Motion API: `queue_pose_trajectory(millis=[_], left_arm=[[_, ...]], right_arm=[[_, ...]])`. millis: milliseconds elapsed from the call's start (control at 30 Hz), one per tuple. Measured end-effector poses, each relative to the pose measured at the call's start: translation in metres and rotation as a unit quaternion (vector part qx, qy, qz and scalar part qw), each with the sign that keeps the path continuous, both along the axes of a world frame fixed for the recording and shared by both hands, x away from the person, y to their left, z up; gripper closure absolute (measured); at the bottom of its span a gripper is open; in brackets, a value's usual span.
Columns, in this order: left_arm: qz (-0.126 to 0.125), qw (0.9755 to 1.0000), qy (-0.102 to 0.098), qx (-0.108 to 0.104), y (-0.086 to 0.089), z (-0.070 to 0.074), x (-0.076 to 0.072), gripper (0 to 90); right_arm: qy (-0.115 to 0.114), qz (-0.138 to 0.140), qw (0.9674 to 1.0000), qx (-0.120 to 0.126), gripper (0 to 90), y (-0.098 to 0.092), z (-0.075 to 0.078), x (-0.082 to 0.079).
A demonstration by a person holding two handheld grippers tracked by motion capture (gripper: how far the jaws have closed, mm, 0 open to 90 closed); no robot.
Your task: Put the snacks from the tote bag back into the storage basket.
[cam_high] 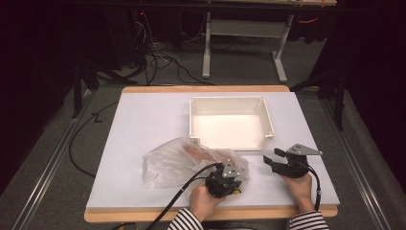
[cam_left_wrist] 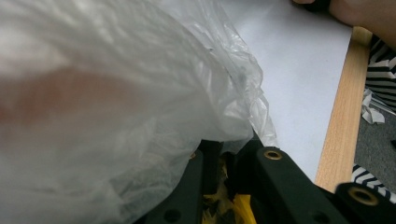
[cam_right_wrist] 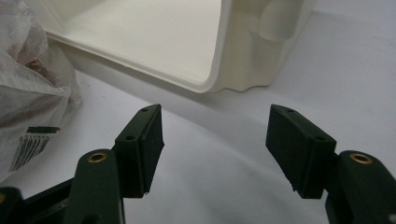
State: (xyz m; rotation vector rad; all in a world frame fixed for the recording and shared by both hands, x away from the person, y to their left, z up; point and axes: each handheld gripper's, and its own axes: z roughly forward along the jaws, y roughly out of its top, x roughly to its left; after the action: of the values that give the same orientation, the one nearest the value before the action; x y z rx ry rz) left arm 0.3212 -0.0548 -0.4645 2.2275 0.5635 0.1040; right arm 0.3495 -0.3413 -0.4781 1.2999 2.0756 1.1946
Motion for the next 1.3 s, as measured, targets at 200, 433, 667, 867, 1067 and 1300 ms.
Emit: queue_pose_trajectory(millis=[200, 433, 667, 867, 1067, 1300], left_arm=[[0.025, 0.9996, -0.012, 0.001, 0.012, 0.014, -0.010, 64.8], [0.064, 0.9974, -0.029, -0.014, 0.037, 0.036, -0.022, 49.0], [0.093, 0.9944, -0.041, -0.028, 0.059, 0.051, -0.028, 41.8], [0.104, 0.9930, -0.043, -0.035, 0.078, 0.059, -0.027, 39.7], [0.132, 0.9889, -0.056, -0.037, 0.098, 0.065, -0.023, 38.5], [0.151, 0.9863, -0.054, -0.040, 0.121, 0.066, -0.013, 35.5]], right_arm=[[0.001, -0.001, 1.0000, 0.002, 37.1, 0.000, 0.000, 0.000], [0.001, 0.000, 1.0000, -0.002, 37.4, 0.000, 0.000, 0.001], [0.005, 0.001, 1.0000, -0.008, 37.4, 0.001, 0.000, 0.001], [0.004, 0.002, 0.9999, -0.010, 37.4, 0.002, 0.000, 0.001], [0.003, 0.003, 0.9999, -0.016, 37.5, 0.003, 0.000, 0.001], [-0.003, 0.014, 0.9995, -0.027, 42.5, 0.007, 0.000, -0.001]])
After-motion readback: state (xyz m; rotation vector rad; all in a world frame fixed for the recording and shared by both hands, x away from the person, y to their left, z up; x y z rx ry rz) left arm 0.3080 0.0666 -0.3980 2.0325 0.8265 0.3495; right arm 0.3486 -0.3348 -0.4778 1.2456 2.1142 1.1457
